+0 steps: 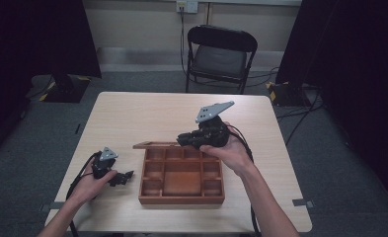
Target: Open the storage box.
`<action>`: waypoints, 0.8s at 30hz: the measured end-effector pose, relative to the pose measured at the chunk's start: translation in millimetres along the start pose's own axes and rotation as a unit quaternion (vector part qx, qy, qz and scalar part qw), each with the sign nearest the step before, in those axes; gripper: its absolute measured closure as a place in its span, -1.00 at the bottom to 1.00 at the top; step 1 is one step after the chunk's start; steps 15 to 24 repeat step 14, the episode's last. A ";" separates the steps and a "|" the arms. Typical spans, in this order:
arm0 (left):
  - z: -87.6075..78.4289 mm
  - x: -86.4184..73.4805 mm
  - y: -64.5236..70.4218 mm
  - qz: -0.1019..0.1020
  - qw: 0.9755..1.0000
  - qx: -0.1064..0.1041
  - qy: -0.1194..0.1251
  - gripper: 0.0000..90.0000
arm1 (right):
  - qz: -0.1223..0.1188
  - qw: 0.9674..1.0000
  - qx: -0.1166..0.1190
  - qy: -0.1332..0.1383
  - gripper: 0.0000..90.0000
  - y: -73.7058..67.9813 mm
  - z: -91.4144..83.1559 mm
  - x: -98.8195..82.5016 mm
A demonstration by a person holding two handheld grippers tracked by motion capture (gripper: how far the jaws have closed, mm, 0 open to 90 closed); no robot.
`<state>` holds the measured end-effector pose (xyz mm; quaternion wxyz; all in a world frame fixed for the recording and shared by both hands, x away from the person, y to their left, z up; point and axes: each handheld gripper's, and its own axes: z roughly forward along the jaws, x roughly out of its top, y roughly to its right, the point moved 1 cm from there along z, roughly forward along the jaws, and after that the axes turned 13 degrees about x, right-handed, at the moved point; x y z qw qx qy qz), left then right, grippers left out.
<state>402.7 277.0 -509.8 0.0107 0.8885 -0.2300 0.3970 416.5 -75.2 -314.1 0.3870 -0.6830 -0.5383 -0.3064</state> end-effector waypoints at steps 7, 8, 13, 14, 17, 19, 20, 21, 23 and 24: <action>0.0 0.0 0.0 0.000 1.000 0.000 0.000 -1.00 | 0.000 1.000 0.000 0.000 0.84 -0.2 0.2 0.0; 0.0 0.0 0.0 0.000 1.000 0.000 0.000 -1.00 | 0.000 1.000 0.000 -0.001 0.84 -0.4 0.3 0.0; 0.0 0.0 0.0 0.000 1.000 0.000 0.000 -1.00 | 0.000 1.000 0.000 -0.001 0.84 -0.2 0.2 0.0; 0.2 0.0 0.3 -0.002 1.000 -0.001 0.001 -1.00 | 0.000 1.000 0.000 0.000 0.84 -0.3 0.2 0.0; 0.2 0.0 0.3 -0.002 1.000 -0.001 0.001 -1.00 | 0.000 1.000 0.000 0.000 0.84 -0.3 0.2 0.0; 0.2 0.0 0.3 -0.002 1.000 -0.001 0.001 -1.00 | 0.000 1.000 0.000 0.000 0.84 -0.3 0.2 0.0; 0.2 0.0 0.3 -0.002 1.000 -0.001 0.001 -1.00 | 0.000 1.000 0.000 0.000 0.84 -0.3 0.2 0.0; 0.2 0.0 0.3 -0.002 1.000 -0.001 0.001 -1.00 | 0.000 1.000 0.000 0.000 0.84 -0.3 0.2 0.0; 0.2 0.0 0.3 -0.002 1.000 -0.001 0.001 -1.00 | 0.000 1.000 0.000 0.000 0.84 -0.3 0.2 0.0; 0.2 0.0 0.3 -0.002 1.000 -0.001 0.001 -1.00 | 0.000 1.000 0.000 0.000 0.84 -0.3 0.2 0.0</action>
